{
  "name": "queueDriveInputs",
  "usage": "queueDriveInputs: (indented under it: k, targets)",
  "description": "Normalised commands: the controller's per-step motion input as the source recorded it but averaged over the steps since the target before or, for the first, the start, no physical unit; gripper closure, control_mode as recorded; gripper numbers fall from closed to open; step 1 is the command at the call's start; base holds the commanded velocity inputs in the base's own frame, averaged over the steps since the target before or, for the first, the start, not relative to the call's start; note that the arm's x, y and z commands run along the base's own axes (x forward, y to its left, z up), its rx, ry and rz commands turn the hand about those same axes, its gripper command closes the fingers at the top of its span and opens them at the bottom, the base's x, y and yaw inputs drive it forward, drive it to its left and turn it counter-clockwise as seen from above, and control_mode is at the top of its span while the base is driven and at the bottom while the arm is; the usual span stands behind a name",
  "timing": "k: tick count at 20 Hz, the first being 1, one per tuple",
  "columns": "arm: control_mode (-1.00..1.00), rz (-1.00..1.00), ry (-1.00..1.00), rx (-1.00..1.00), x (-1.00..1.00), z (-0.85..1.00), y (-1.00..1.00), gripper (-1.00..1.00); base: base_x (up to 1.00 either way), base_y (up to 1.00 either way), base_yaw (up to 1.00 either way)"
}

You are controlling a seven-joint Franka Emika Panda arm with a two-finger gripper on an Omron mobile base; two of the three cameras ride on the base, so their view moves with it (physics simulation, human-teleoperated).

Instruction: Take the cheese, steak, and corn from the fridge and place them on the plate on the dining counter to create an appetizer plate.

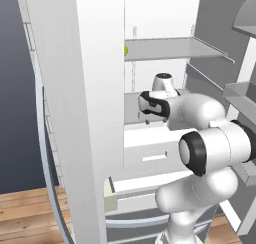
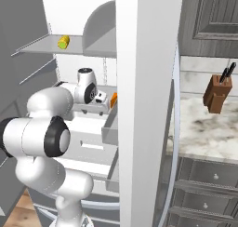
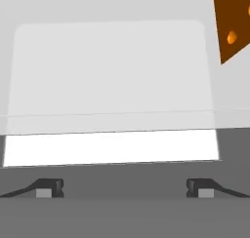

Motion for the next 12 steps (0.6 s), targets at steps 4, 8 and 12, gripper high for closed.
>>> queueDriveInputs:
  k: [4,8,12]
  targets:
    - [-1.0,-0.2,-0.02,0.0,0.37,0.0,-0.19,-1.0,0.0,0.0,0.0]
    - [-1.0,-0.15,-0.03,0.0,0.34,0.0,-0.2,-1.0,0.0,0.0,0.0]
    - [-1.0,-0.06,-0.08,0.0,0.27,0.0,-0.14,-1.0,0.0,0.0,0.0]
